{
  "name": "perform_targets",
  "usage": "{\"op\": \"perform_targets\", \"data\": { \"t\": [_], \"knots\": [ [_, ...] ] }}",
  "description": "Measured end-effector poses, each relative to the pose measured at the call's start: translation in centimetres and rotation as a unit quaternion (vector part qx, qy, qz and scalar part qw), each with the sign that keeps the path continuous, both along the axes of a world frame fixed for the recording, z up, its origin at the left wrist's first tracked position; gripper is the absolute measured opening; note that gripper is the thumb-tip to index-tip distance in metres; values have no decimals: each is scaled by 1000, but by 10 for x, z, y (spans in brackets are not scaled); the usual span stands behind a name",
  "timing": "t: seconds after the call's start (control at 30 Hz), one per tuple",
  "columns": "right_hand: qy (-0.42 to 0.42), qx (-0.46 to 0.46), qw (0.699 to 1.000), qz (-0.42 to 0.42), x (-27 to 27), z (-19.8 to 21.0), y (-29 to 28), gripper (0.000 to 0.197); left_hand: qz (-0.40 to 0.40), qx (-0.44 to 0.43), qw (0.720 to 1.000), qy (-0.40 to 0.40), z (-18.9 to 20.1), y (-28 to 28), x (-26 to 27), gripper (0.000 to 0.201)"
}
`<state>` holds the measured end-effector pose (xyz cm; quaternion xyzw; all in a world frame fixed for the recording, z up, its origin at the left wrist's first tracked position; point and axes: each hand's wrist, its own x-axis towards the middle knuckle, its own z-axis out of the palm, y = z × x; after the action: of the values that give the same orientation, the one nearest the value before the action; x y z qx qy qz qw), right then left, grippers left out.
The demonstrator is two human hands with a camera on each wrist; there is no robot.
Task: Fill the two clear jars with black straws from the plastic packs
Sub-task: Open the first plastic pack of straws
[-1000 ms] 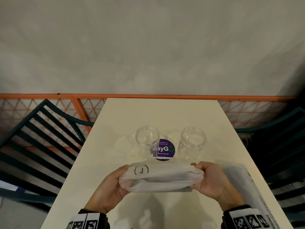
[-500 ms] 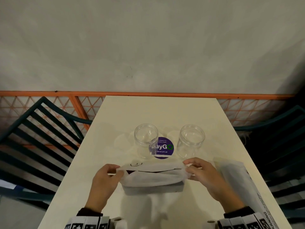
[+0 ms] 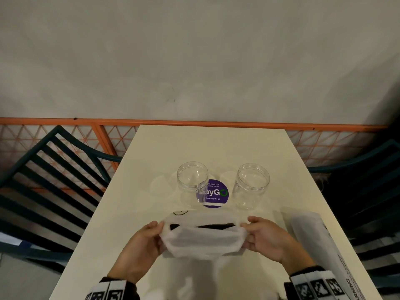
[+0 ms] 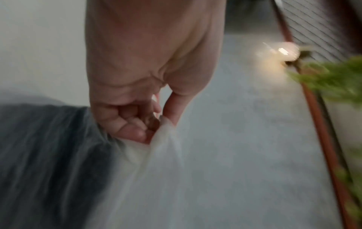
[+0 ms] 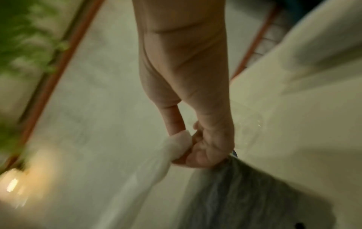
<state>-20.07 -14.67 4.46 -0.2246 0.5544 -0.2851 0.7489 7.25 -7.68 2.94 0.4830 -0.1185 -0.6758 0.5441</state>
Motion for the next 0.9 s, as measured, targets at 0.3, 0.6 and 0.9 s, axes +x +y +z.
{"op": "perform_targets", "data": {
  "t": [0.3,0.6,0.9],
  "knots": [
    [-139,56,988,-23,-9,-4,4,15,-13,18,995,95,-2,2,12,58],
    [51,-114,991,41,0,11,4,50,-30,30,956,-291,7,1,-10,36],
    [400,-257,871,122,-2,-3,6,13,-46,0,836,-546,3,9,-3,16]
  ]
}}
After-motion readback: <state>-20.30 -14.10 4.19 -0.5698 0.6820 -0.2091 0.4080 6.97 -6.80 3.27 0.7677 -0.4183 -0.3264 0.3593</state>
